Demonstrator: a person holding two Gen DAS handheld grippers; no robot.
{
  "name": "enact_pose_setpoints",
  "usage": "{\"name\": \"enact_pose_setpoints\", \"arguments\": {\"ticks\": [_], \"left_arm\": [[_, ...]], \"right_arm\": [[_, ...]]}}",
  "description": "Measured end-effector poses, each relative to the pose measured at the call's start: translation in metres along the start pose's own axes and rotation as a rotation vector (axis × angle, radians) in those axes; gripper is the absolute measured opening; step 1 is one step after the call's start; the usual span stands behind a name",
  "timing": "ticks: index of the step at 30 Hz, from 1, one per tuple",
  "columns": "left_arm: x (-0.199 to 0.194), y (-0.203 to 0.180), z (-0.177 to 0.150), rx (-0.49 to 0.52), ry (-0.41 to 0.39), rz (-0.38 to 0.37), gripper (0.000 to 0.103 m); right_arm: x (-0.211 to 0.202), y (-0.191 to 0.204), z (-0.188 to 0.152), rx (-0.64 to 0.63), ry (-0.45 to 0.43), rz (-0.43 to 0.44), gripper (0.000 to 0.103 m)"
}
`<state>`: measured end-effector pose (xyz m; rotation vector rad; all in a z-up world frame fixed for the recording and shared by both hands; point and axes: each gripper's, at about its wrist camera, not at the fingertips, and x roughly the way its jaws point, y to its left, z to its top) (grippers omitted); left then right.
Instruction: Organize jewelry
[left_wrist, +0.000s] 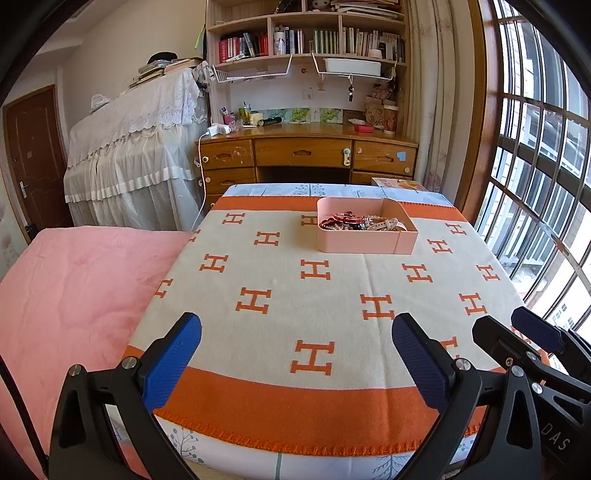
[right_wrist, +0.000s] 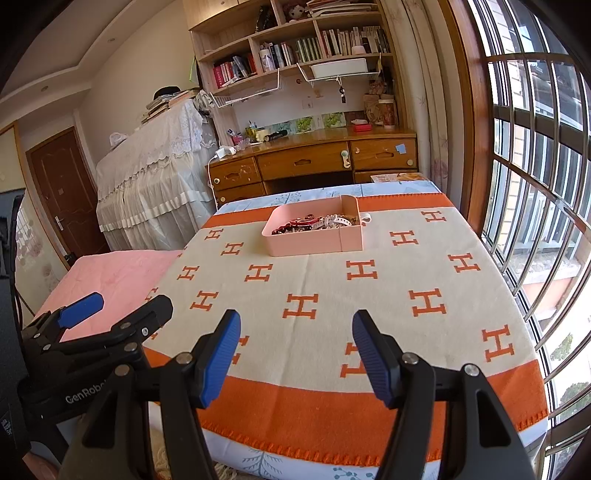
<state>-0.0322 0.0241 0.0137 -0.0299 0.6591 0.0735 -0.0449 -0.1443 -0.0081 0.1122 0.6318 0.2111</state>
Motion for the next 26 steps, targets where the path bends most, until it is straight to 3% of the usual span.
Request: {"name": "enact_pose_setpoints", "arguments": {"ticks": [26], "left_arm": [[0.0075, 0.0034, -0.0093, -0.004, 0.03, 0.0, 0.102]], "right_arm": [[0.0003, 0.0052, -0.0047, 0.011, 0.023, 0.007, 0.064]]}}
